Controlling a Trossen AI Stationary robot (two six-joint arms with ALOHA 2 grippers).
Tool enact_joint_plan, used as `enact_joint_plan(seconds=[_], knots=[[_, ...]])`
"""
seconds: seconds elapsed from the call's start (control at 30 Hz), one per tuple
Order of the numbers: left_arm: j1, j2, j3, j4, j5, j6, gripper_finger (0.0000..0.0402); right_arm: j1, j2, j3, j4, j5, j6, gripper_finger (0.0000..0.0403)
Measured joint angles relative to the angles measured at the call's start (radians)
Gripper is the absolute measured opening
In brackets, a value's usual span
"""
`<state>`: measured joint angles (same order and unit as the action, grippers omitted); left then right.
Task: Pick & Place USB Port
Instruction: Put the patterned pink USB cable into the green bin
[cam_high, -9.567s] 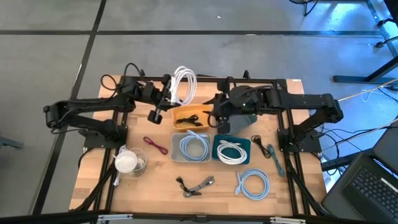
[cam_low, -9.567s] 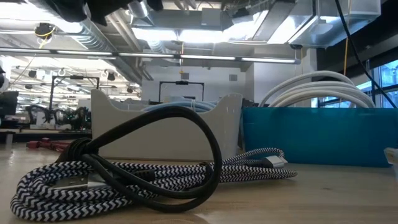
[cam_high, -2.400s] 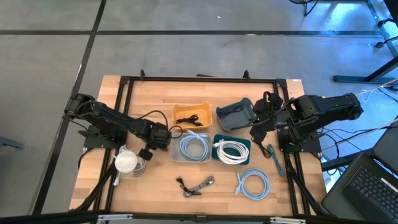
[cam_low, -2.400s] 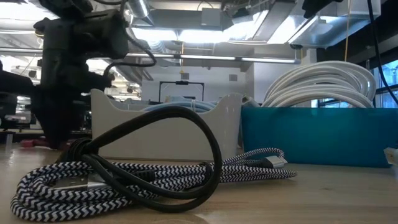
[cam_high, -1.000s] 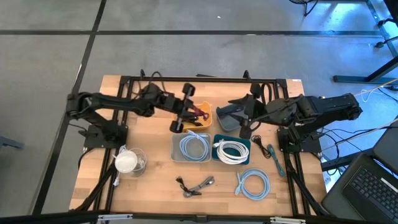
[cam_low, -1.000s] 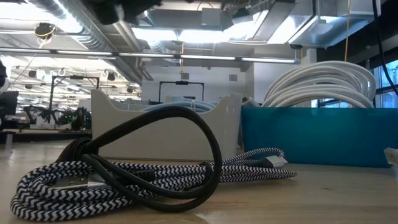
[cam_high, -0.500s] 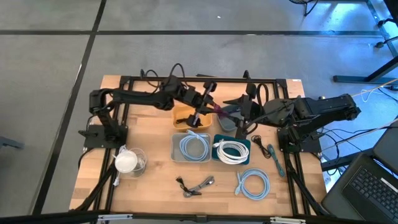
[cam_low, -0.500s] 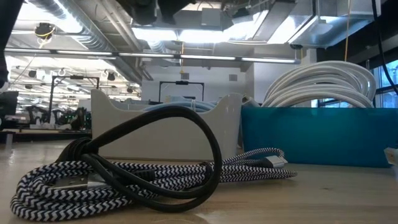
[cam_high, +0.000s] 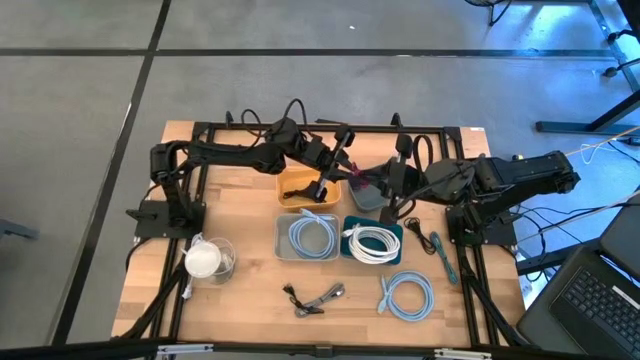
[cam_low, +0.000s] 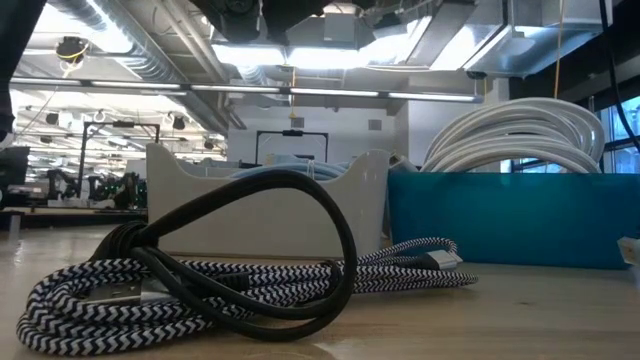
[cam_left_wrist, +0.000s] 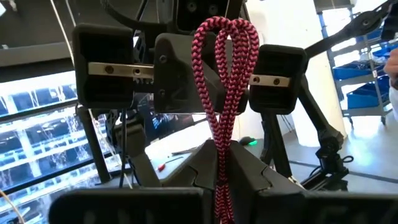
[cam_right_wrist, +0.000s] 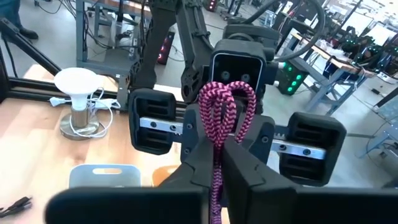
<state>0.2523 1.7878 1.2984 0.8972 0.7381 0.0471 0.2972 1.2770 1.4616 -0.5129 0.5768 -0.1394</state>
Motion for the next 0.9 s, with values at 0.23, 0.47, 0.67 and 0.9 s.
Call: enact_joint_plan(seconds=[0.23,0.47,0.67,0.9], knots=[[0.0,0.0,0.0,-0.01,-0.002,-0.058,0.0042,0.0,0.0,0.0,-0.01,0.033,-0.003,0.0004],[0.037,-0.07,0.0,-0.269,0.059,-0.077,0.0132,0.0,0.0,0.0,-0.116,0.157,0.02,0.0001],[0.116,-0.243,0.0,-0.797,0.024,-0.002,0.0204,-0.011,-0.011,0.001,-0.299,0.272,0.09,0.0001],[0.141,-0.46,-0.054,-1.162,-0.251,0.116,0.0204,-0.179,-0.019,0.001,-0.475,0.105,0.169,0.0]])
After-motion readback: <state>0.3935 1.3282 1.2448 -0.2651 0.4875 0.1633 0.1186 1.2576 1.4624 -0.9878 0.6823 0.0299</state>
